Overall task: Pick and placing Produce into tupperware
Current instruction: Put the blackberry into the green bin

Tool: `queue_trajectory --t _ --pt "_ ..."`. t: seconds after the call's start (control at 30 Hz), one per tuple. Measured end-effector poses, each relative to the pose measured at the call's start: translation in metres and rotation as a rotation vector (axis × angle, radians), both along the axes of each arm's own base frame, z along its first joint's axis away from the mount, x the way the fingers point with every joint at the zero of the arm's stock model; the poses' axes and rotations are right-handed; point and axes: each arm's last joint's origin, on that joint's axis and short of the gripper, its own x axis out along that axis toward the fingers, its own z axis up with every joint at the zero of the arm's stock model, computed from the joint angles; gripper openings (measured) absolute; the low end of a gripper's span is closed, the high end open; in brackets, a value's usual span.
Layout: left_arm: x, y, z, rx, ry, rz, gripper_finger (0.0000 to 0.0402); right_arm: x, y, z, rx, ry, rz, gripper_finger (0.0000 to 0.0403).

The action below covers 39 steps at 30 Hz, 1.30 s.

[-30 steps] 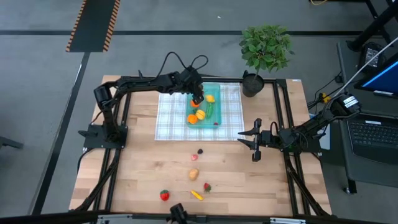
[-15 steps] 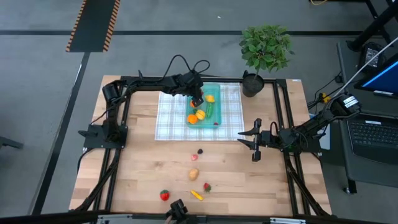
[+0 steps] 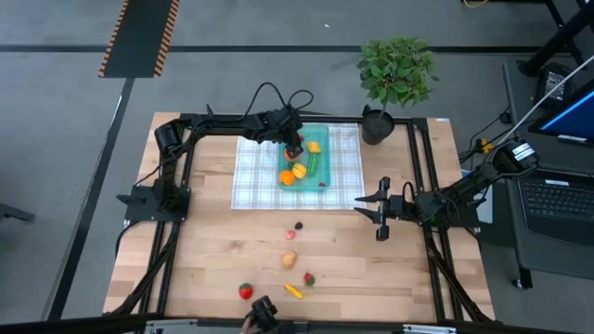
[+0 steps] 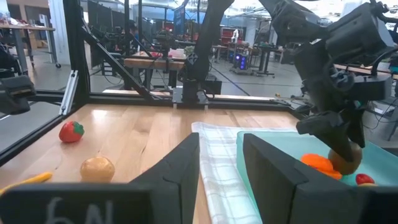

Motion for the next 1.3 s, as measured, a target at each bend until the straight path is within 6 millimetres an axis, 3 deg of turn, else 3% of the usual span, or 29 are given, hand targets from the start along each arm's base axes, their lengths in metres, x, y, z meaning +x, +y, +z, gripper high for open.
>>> queue_trajectory --t 0.33,0.6,0.7,0.8,0.9,1.13,1.3 --pt "0.003 -0.001 0.01 0.03 -0.016 0.016 0.0264 0.0 0.0 0.0 0.0 0.0 0.0 0.0127" --pt "-0.001 -0.027 0.073 0.135 -0.129 -0.074 0.0264 0.0 0.0 0.0 -0.003 0.001 0.0 0.0127" --pt "-0.009 -0.043 0.1 0.173 -0.176 -0.114 0.0264 0.0 0.0 0.0 -0.004 0.003 0.0 0.0127" --pt "-0.023 -0.063 0.113 0.198 -0.211 -0.154 0.0264 0.0 0.0 -0.001 -0.007 0.01 0.0 0.0127" --pt "-0.042 -0.087 0.112 0.215 -0.258 -0.194 0.0264 0.0 0.0 -0.001 -0.005 0.01 0.001 0.0127" --pt "-0.102 -0.146 0.086 0.229 -0.464 -0.284 0.0264 0.0 0.0 -0.001 -0.003 0.009 0.002 0.0127" --pt "-0.133 -0.181 0.068 0.217 -0.591 -0.393 0.0264 0.001 0.001 0.001 0.023 -0.004 0.013 0.0127"
